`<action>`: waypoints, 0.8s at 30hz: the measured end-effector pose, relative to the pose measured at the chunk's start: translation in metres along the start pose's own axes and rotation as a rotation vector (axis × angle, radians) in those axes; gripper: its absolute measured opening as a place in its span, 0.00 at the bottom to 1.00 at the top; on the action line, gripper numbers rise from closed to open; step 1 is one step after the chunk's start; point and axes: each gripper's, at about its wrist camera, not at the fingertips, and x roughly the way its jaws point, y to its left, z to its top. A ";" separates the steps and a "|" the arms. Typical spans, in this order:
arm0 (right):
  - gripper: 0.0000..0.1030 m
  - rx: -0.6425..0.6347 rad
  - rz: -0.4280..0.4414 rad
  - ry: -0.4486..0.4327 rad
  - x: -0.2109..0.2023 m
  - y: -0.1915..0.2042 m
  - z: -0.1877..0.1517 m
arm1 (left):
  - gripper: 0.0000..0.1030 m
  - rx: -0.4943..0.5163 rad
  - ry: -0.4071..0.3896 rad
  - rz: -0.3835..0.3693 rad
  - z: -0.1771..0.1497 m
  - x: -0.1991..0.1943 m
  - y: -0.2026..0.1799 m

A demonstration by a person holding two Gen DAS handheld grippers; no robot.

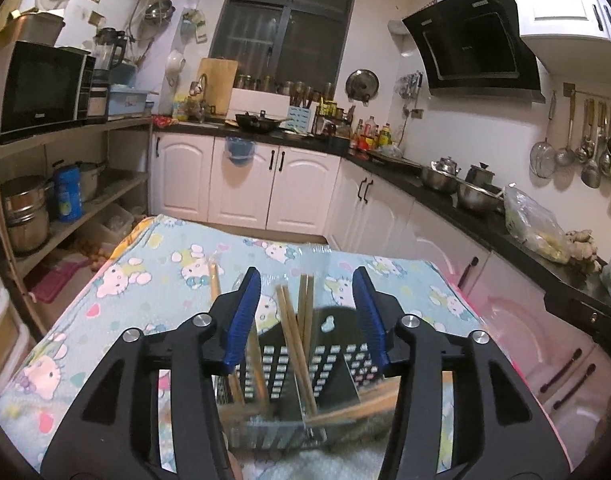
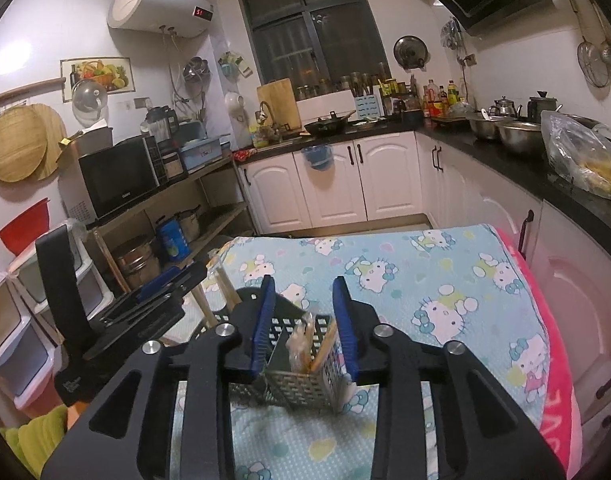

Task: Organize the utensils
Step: 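Lower both chopsticks into the caddy and open both tools, then pull both open tools back away from the caddy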

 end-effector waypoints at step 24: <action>0.70 -0.112 0.039 0.031 -0.062 0.053 -0.065 | 0.79 -0.026 0.089 -0.045 -0.041 -0.094 0.032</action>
